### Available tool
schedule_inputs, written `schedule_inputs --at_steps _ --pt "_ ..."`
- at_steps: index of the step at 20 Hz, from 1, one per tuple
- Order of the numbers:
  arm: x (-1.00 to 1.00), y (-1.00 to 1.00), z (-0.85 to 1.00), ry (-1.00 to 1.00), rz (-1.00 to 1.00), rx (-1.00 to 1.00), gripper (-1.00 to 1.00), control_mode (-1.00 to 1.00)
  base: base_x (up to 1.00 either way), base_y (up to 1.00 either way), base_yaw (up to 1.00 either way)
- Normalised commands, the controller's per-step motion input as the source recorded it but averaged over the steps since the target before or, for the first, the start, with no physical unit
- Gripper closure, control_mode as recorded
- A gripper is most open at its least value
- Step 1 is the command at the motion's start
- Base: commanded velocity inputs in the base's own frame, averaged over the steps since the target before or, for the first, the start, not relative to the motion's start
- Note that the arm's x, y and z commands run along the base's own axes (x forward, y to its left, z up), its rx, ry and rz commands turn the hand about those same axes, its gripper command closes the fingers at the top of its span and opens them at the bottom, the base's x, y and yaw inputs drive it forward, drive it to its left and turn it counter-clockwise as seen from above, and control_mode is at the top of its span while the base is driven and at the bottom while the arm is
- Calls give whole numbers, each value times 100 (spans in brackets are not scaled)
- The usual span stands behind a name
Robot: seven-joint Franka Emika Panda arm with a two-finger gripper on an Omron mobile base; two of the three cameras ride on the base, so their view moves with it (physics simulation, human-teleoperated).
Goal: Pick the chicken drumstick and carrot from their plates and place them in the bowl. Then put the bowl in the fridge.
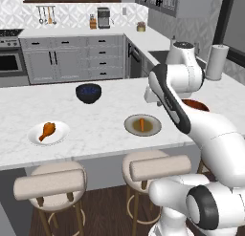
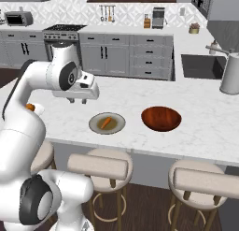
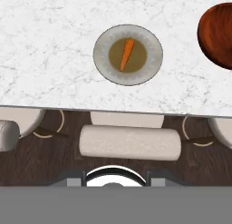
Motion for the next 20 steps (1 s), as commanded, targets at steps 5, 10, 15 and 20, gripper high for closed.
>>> schedule_inputs --at_steps 5,10,15,20 --pt "-61 0 -5 -1 1 0 -100 -100 0 0 0" --pt "-22 -5 -42 0 0 0 -100 -100 0 0 0" --pt "69 -18 -59 3 -1 0 -100 -100 0 0 0" --pt "100 -5 -62 2 0 0 -100 -100 0 0 0"
